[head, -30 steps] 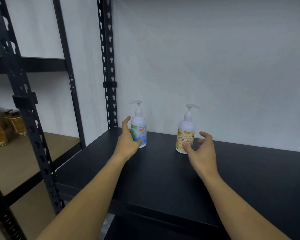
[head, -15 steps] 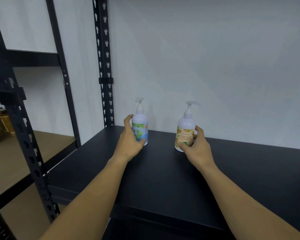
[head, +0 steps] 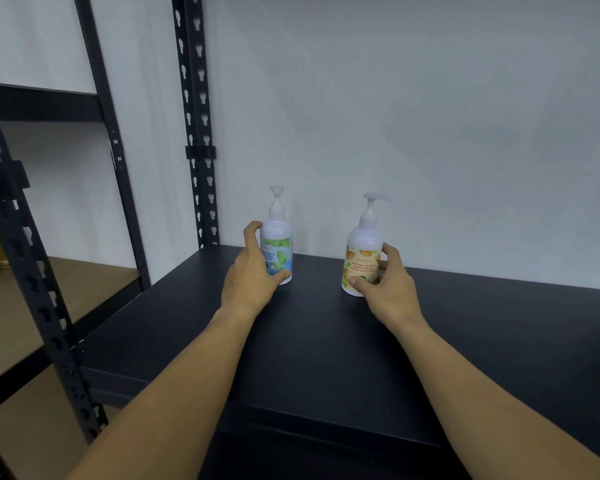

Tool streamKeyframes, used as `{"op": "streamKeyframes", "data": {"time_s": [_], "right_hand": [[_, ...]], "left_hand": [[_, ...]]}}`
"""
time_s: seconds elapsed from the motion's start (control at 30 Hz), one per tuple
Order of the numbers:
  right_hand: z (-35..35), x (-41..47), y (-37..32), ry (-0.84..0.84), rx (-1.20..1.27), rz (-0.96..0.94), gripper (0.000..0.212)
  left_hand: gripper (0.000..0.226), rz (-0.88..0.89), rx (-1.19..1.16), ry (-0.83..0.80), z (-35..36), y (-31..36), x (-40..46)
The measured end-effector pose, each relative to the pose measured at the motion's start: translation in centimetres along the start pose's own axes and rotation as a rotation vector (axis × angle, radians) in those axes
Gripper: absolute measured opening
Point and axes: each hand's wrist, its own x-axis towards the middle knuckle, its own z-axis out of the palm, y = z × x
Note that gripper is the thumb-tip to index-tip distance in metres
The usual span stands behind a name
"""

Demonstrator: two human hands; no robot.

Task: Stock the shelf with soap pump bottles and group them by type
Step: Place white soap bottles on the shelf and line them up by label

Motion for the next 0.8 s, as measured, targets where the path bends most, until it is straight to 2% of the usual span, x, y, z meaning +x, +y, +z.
{"op": "streamKeyframes", "data": {"time_s": [0.8], "right_hand": [[-0.04, 0.22, -0.1, -0.052, -0.01, 0.034, 0.076]], "left_hand": [[0.094, -0.015, 0.157, 0.006, 0.08, 0.38, -0.2]]}}
